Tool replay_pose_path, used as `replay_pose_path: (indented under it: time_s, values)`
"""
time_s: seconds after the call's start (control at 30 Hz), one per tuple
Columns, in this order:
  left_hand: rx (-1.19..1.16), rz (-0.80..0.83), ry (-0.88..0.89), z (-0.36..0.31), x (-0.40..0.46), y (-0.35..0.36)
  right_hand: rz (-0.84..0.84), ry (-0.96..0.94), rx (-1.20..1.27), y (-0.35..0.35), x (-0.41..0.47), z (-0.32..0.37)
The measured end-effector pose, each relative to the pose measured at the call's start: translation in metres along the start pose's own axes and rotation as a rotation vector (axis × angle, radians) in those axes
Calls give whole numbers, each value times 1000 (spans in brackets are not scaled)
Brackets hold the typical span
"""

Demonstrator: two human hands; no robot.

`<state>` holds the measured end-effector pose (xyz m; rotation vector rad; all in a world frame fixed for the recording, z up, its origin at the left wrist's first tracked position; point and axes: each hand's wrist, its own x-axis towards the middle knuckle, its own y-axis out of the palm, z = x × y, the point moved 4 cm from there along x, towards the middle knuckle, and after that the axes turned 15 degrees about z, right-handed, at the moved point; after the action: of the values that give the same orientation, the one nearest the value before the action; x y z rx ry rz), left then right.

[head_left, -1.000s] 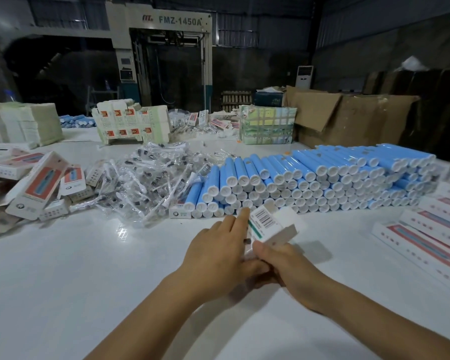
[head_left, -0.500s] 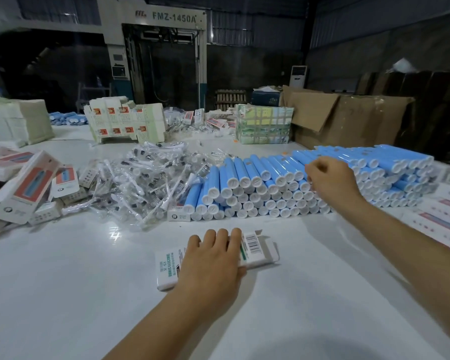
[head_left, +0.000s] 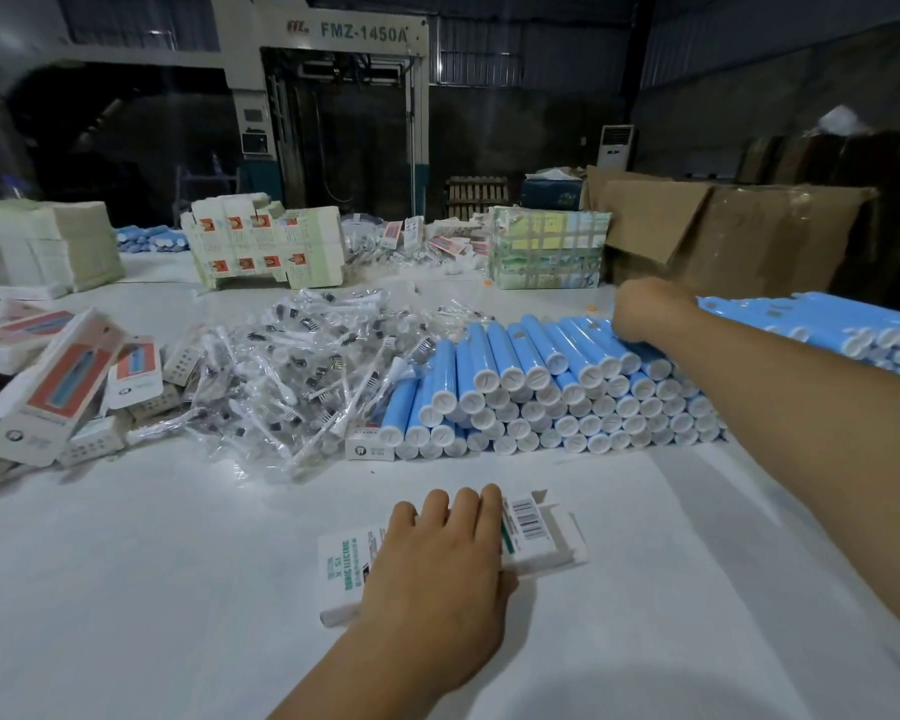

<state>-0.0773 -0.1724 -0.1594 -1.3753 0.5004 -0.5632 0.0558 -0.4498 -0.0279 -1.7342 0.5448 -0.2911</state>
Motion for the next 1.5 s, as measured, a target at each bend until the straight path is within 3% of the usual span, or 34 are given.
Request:
replay_pose_path:
  time_s: [0.17,0.33,0.43,0.57,0.67,0.73,0.93,1.23,1.4,1.5]
  values:
    - [17,-7,-4,0,0,1,39,-52,0,-7,-2,-5]
    - [11,-6,-8,0,-1,1,-59,-116,192,-14,-21,-7]
    - [10,-12,-22,1,-1,0,-179,-248,539,-22,-47,-15]
    - [-7,-42,-27,0,-1,-3,-293,-396,1185,-5,-98,-33]
    - [-31,-82,-46,1,-3,-7,-302,-408,1658,42,-130,-35]
    - [-50,-108,-61,1,-4,-10,-302,-356,1818,79,-145,-26]
    - [-54,-113,-64,-4,-6,-12,-245,-236,1976,145,-160,4]
    - [-124,-164,-66,-2,-8,-16,-131,-413,1798,155,-184,31]
    - [-156,-160,-51,-3,-9,-16,-60,-277,1902,160,-178,25]
    - [-124,-124,-29,-7,-9,-14,-99,-207,1925,157,-172,18]
